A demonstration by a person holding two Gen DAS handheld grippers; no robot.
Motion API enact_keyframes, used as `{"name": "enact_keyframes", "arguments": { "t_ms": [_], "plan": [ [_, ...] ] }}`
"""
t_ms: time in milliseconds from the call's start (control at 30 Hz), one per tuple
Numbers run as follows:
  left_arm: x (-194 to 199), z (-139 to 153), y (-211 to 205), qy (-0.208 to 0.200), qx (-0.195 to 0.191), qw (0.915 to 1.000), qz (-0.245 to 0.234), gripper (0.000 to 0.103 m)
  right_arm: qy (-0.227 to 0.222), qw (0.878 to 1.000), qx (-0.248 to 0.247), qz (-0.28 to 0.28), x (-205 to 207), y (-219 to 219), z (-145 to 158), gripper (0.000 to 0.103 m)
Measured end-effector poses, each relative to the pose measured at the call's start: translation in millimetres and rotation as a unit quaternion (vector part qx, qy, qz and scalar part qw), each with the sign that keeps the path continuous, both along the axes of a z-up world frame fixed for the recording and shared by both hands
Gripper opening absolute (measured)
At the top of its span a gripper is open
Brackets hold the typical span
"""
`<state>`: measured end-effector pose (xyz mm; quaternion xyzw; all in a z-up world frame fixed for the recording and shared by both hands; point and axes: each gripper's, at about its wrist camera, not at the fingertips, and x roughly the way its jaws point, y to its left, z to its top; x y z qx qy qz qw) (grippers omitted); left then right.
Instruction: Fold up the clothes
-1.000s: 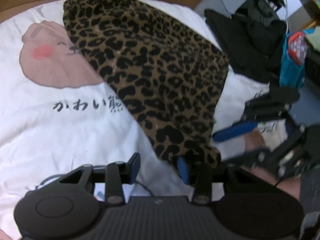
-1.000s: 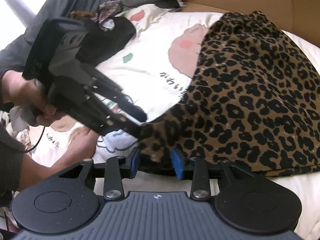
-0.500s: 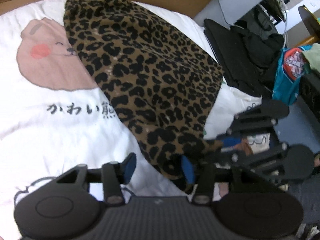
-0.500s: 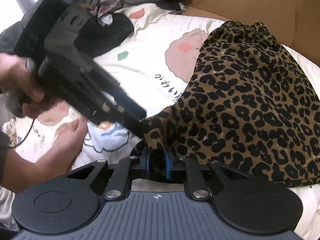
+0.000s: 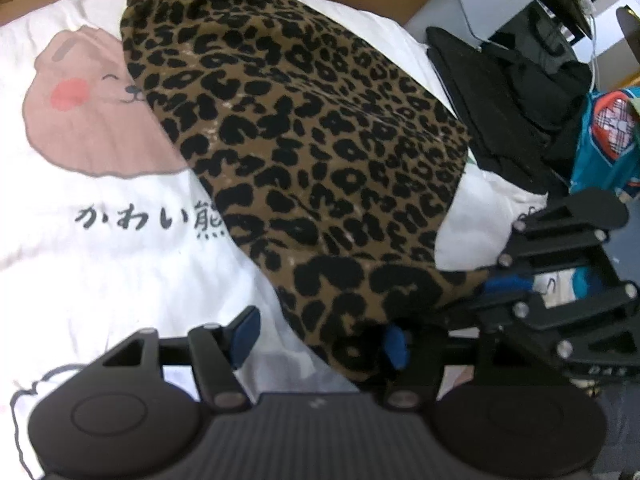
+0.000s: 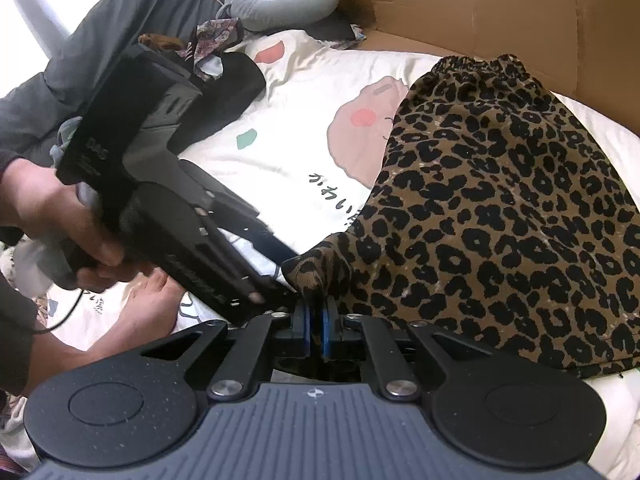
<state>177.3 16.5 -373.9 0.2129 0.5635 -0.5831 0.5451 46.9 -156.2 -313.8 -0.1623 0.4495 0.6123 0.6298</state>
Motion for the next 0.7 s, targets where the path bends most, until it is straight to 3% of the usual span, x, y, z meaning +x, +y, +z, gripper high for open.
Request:
{"name": "enact_keyframes", "arguments": {
  "t_ms": [167, 367, 467, 700],
  "plan": [
    [1.7, 7.3, 1.7, -0.010, -0.025, 0.9996, -0.001, 0.060, 0.020, 1.000, 0.006, -0.007, 7.9, -5.3, 0.5, 0.004],
    [12.3, 15.7, 10.3, 0.003, -0.031, 0.9994, 0.017, 0.032, 0.018, 1.000, 0.002, -0.003, 8.2, -5.9, -2.5, 0.004],
    [17.1, 22.0, 16.9, -0.004, -0.035, 0.9991, 0.025, 0.029, 0.016, 1.000, 0.000, 0.002, 5.6, -4.9, -3.3, 0.004],
    [13.8, 10.2, 30.1, 0.005, 0.012, 0.9999, 0.003, 0.010, 0.014, 1.000, -0.004, 0.000, 5.1, -4.1, -4.7, 0.004]
  ]
}}
